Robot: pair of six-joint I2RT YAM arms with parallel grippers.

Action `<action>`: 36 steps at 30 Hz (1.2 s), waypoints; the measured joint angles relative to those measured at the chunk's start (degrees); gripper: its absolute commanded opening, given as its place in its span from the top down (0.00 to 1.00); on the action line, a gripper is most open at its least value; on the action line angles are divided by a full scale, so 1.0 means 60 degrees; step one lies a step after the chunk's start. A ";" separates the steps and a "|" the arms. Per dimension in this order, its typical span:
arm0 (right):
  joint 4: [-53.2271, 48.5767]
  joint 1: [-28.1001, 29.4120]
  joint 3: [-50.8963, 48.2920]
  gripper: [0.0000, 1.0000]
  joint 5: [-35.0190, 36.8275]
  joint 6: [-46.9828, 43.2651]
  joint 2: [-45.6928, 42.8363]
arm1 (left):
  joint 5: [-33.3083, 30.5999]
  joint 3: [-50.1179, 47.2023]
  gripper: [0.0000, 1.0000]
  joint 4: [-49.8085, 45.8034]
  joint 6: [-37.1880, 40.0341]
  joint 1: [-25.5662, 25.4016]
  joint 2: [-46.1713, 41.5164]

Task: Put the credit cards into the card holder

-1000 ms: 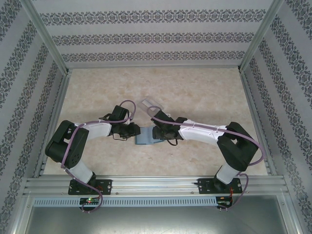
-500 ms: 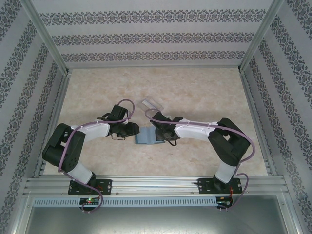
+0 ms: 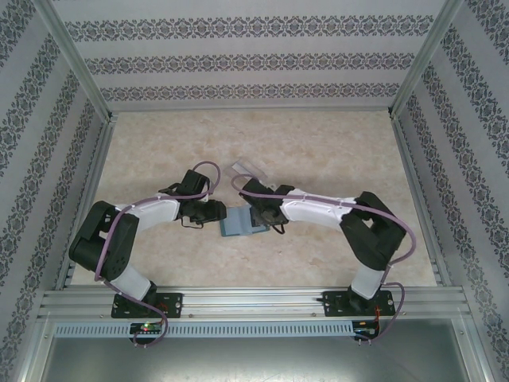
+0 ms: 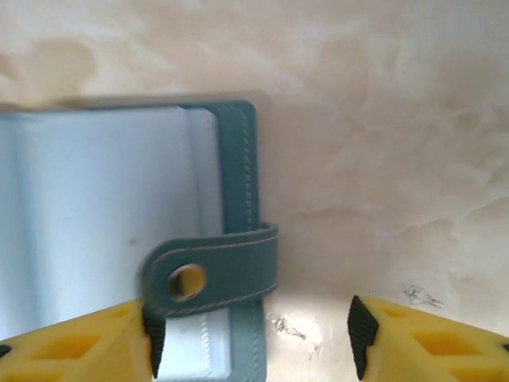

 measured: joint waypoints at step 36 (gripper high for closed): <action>0.0171 -0.1942 0.5727 0.19 -0.0984 -0.7650 0.3697 | -0.0226 -0.0718 0.33 -0.0907 -0.0765 0.0954 -0.2830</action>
